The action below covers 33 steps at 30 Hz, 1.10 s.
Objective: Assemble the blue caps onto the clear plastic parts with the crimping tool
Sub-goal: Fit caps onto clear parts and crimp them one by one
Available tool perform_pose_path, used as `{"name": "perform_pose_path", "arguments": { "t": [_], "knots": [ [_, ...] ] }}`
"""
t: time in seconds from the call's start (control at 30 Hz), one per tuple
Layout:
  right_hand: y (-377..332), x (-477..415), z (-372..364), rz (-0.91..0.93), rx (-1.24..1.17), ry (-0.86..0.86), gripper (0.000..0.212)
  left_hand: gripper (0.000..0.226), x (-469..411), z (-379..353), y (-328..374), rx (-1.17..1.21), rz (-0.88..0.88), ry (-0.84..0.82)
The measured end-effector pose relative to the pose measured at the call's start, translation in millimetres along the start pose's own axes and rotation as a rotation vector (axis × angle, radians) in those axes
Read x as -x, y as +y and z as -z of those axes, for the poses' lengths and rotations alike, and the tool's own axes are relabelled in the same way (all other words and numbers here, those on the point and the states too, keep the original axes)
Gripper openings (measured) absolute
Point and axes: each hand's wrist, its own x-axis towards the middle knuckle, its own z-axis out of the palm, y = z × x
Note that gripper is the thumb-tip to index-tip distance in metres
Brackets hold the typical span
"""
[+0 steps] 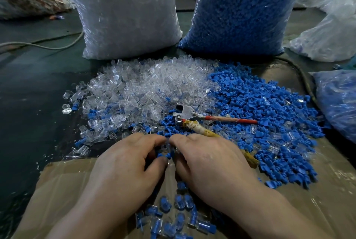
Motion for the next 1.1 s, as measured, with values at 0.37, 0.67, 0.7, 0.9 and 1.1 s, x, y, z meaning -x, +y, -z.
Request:
{"name": "perform_pose_path", "arguments": {
  "t": [0.37, 0.67, 0.7, 0.9, 1.1],
  "knots": [
    [-5, 7, 5, -0.11, -0.124, -0.011, 0.009, 0.02, 1, 0, -5, 0.068, 0.032, 0.01],
    [-6, 12, 12, -0.137, -0.059, -0.115, 0.014, 0.041, -2, 4, -2, 0.01, 0.011, -0.048],
    [-5, 12, 12, -0.138, -0.072, -0.111, 0.013, 0.035, -2, 4, -2, 0.025, 0.019, -0.049],
    [-2, 12, 7, -0.132, -0.192, 0.065, 0.011, 0.019, -2, 4, -1, 0.063, 0.013, -0.03],
    [-1, 8, -3, -0.095, -0.295, 0.145, 0.009, 0.016, -1, 6, 2, 0.087, -0.036, -0.031]
  ]
}}
